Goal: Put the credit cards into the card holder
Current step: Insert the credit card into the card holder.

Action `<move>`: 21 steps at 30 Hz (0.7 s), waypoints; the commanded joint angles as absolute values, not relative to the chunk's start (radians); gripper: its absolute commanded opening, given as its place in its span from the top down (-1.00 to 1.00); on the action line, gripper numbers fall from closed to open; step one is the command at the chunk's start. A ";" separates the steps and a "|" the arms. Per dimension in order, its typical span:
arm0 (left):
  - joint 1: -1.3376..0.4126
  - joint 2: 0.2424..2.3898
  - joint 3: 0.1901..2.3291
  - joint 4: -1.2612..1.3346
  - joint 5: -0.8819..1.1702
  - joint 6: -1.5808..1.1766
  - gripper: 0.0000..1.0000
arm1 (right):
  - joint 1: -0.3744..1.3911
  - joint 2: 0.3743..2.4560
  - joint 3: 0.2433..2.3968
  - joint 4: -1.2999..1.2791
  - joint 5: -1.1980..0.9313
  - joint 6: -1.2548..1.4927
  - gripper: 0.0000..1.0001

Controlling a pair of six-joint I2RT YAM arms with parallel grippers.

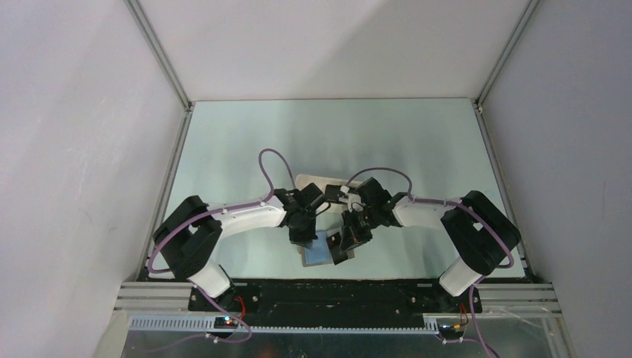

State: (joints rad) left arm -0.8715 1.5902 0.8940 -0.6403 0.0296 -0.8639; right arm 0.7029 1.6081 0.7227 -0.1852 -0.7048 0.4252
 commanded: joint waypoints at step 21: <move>-0.881 1.629 0.886 -0.704 -0.039 -0.831 1.00 | 0.721 1.750 0.838 -0.204 -0.636 0.468 1.00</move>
